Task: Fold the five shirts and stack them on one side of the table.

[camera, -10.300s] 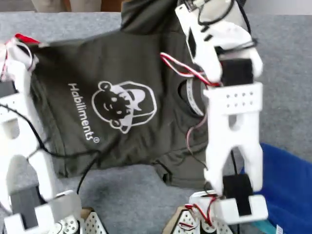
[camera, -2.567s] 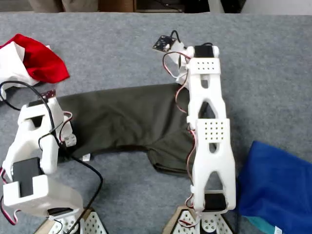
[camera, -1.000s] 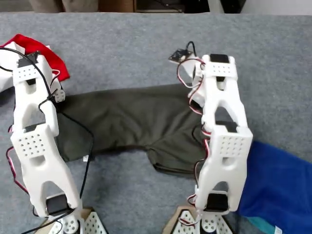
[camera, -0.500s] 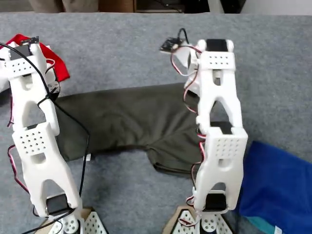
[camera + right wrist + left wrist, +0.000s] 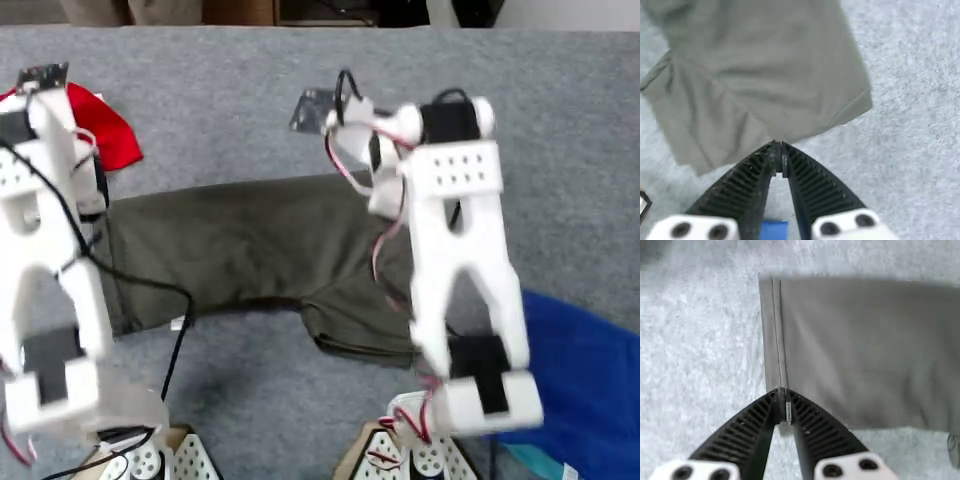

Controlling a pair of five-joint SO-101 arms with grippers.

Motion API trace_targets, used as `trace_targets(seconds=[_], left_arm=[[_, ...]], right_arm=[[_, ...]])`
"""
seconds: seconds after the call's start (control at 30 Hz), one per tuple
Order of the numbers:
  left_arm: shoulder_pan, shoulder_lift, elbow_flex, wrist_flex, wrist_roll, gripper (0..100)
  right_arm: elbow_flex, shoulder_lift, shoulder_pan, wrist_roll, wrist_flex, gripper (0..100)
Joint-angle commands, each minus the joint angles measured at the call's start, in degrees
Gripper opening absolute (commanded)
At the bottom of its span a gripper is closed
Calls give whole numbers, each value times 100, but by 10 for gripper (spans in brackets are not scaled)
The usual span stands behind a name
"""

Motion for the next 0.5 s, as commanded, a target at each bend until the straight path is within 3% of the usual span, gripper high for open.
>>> trace_targets(seconds=[0.0,0.23,0.47], left_arm=[[-53,-1262,1547,-352,-26,19],[-44,-2571,3640,-809,-35,20],[0,-3284,4659,-993,-35,21]], right_arm=[[1490,-1147,-75,360,-255,5],[4145,-2448,-418,879,-615,16],[5560,-3284,-1262,809,-923,184]])
